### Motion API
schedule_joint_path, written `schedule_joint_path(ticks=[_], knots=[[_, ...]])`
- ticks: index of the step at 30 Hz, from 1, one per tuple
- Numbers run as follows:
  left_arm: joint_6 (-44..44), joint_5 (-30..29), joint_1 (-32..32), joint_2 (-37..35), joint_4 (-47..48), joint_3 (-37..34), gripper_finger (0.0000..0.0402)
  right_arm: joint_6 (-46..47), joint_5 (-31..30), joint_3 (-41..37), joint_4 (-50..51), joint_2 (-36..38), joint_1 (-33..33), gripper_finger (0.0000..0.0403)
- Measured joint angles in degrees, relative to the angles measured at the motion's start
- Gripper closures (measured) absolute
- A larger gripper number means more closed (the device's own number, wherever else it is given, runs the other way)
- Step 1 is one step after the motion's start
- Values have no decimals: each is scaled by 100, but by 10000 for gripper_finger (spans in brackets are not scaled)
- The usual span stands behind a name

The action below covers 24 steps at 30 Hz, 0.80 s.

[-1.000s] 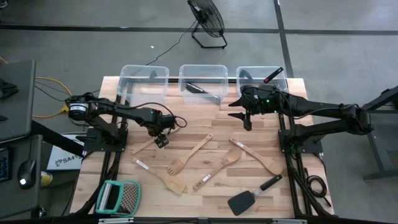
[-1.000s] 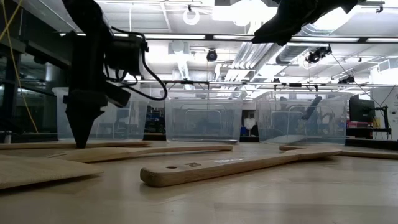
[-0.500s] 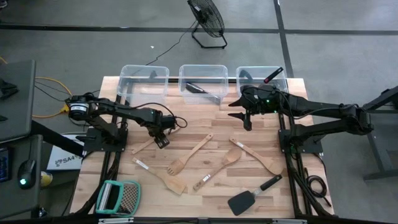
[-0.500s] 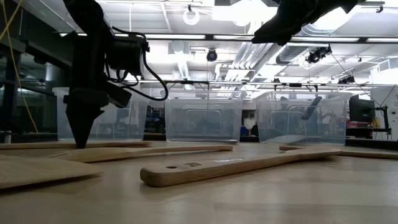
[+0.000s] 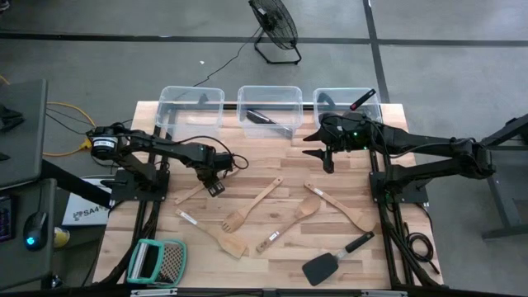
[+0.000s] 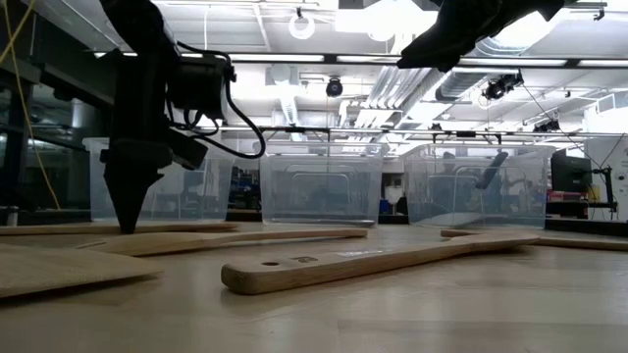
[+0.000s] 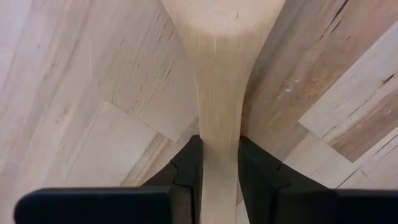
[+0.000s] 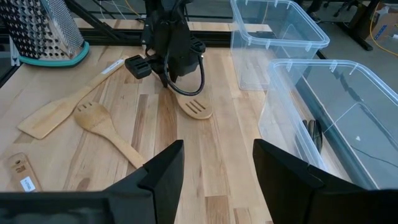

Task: Pick & Place Kitchen Items
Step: Put the brown wooden spoon into the left transparent bin

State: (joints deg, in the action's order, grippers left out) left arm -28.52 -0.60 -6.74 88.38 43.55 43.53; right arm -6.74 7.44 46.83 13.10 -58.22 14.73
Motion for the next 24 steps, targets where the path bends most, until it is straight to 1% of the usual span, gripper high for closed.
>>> schedule_joint_path(ticks=[5, 9, 16, 24], knots=[[3, -2, 0, -104, 12, 27, 331, 0, 0, 0, 0, 0, 1, 219], [25, -33, 0, -166, 203, 175, 331, 0, 0, 0, 0, 0, 2, 219], [279, -20, 2, -184, 481, 624, 331, 0, 0, 0, 2, 0, -1, 219], [429, -15, 2, -194, 964, 1339, 331, 0, 0, 0, 0, 0, 2, 219]])
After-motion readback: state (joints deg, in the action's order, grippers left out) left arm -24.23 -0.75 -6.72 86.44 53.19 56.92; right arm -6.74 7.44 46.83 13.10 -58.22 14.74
